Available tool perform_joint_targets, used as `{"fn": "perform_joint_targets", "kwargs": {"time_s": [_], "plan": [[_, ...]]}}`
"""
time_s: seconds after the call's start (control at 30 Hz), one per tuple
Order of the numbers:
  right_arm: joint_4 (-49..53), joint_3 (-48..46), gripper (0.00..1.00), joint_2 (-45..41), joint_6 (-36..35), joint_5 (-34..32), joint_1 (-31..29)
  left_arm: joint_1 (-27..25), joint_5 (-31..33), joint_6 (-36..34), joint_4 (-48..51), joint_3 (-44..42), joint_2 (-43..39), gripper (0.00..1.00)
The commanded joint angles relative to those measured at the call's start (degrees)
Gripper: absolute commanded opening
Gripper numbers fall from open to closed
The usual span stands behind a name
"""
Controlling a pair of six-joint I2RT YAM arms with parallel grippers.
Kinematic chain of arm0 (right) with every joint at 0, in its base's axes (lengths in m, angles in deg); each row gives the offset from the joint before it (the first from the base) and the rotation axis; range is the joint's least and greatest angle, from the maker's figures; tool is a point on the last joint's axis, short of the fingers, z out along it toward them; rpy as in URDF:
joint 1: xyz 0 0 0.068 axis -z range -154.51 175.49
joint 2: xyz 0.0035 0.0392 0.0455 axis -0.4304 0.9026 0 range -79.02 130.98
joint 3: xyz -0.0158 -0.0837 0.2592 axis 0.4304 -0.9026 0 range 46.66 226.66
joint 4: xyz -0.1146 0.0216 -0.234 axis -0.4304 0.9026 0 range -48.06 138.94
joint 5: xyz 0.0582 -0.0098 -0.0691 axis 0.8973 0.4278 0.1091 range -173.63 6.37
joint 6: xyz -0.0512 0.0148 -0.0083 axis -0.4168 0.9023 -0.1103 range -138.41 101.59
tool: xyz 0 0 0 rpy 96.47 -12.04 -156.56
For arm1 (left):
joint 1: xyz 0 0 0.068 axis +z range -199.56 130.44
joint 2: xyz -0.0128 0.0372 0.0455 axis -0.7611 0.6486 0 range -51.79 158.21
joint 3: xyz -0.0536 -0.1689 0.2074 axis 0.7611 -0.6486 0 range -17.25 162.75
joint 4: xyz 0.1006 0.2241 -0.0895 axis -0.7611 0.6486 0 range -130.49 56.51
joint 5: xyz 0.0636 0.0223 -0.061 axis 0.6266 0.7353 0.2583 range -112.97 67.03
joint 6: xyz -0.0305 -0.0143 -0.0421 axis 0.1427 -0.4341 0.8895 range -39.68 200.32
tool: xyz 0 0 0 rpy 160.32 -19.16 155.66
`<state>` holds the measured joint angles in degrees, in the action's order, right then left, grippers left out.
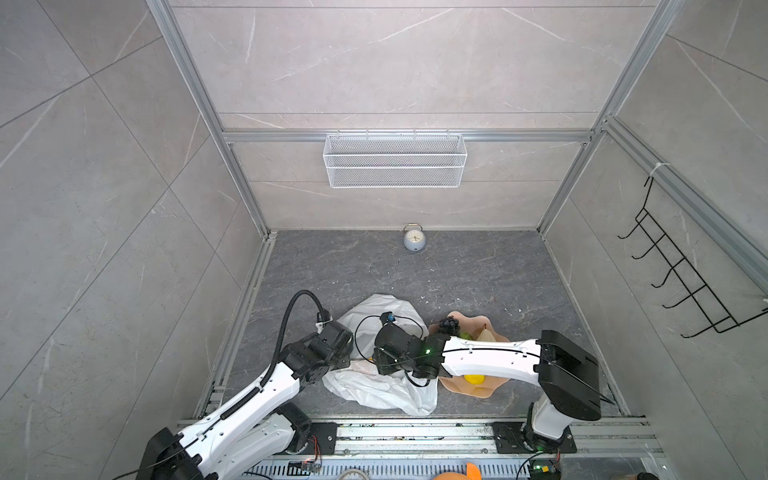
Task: Take the fake fruits out of the plastic bag
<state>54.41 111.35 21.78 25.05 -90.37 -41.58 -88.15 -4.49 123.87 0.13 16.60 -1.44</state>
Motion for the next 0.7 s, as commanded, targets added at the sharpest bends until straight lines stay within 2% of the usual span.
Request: {"fn": "perform_joint_targets", "kwargs": {"time_s": [0.0, 0.17, 0.27, 0.4, 0.67], "plan": [[-5.7, 4.49, 0.54, 3.45, -4.47, 1.58, 0.03, -0.18, 4.18, 1.4, -0.18, -0.02, -2.27, 0.0], [-9.55, 8.94, 0.58, 9.87, -8.8, -0.13, 0.22, -0.16, 5.5, 3.12, -0.75, -1.5, -3.37, 0.0], [-9.68, 11.49, 0.63, 12.75, -7.95, -0.63, 1.24, -0.12, 5.93, 3.45, -1.1, -1.79, -3.91, 0.0], [-13.86, 12.18, 0.65, 14.48, -6.3, 2.03, 3.22, -0.11, 5.56, 3.37, -2.5, -2.03, -2.49, 0.0], [-6.96, 19.58, 0.72, 19.02, -3.62, -4.43, 5.25, -0.17, 4.6, 3.67, -9.24, -4.86, -1.83, 0.0]]}}
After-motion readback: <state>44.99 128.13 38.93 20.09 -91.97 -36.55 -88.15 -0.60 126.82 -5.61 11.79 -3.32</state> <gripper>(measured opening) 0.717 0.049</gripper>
